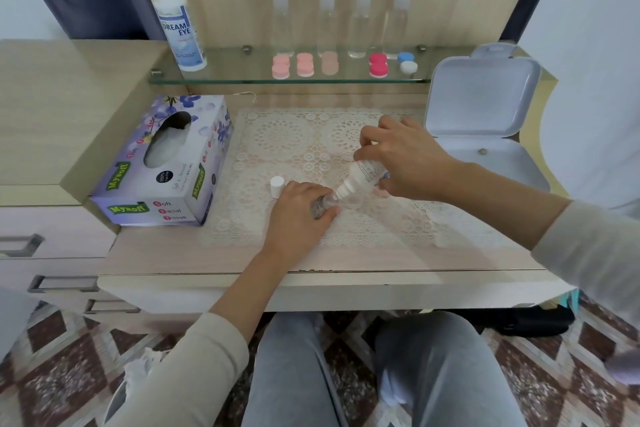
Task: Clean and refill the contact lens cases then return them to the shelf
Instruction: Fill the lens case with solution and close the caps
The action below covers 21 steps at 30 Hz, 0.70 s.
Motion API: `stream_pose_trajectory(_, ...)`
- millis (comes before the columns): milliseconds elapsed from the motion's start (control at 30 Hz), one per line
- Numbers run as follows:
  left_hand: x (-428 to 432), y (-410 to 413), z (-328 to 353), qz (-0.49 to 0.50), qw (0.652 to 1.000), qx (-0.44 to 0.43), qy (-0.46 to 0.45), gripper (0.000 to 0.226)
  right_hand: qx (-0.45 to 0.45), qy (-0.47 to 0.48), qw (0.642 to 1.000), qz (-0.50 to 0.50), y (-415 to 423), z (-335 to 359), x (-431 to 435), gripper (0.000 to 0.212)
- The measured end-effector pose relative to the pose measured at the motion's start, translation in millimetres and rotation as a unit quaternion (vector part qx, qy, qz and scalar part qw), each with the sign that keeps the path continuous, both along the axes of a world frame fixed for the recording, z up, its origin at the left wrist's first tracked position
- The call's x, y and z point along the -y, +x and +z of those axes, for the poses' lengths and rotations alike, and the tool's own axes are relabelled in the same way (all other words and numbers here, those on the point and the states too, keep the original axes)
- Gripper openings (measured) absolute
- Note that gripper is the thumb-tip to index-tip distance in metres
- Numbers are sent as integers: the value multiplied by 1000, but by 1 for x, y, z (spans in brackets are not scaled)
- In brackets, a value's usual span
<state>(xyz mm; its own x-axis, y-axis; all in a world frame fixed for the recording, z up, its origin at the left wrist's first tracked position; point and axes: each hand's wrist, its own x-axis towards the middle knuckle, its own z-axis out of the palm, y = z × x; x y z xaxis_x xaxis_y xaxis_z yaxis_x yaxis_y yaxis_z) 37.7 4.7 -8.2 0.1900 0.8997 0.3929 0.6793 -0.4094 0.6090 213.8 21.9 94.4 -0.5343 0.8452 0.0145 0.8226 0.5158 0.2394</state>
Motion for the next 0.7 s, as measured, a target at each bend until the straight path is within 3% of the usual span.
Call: stream_pose_trajectory(700, 0, -1, 0, 2, 1000, -1, -9, 26, 0, 1, 1000, -14, -2, -1, 1, 46)
